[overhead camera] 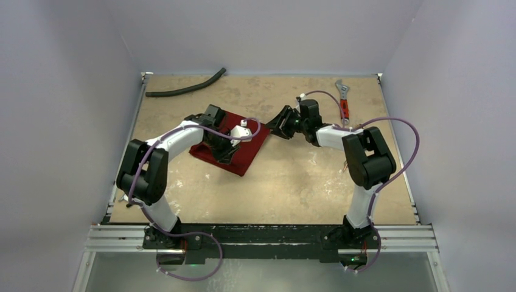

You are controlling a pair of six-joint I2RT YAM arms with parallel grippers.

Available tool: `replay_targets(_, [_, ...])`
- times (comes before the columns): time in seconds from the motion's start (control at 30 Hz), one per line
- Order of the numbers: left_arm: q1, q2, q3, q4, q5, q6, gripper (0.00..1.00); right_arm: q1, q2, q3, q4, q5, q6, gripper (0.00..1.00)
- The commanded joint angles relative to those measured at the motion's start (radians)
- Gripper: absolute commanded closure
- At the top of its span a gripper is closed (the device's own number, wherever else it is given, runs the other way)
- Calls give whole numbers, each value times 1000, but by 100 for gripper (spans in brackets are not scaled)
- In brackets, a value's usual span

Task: Fold the napkin into a case and place the utensils inside
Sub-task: Fold the top corner of the square-folded napkin at the center of the board, then smooth out the upper triangle-folded napkin at the center of the board.

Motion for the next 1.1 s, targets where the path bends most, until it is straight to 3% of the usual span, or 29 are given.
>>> replay_targets(0.0, [-6,-23,-3,0,77,-49,62,15,26,60,5,21,-17,48])
replay_targets(0.07, [-6,-22,11,-17,92,-66,37,19,44,76,2,22,-19,48])
replay_targets(0.27, [14,-64,99,-84,62,-70,32,30,57,88,-26,44,-52,49])
replay_targets(0.47, [127,-51,173,-88,-59,-32,37,30,23,70,-77,105,-108,48])
replay_targets(0.73, [192,-37,43,115,-222,-45,52,30,55,128,-120,132,-156,52])
replay_targets(0.87, [196,-73,-18,158,-241,-35,59,30,76,155,-140,141,-179,60])
replay_targets(1.07, [195,-148,-113,257,-302,-5,67,30,120,207,-165,137,-194,80])
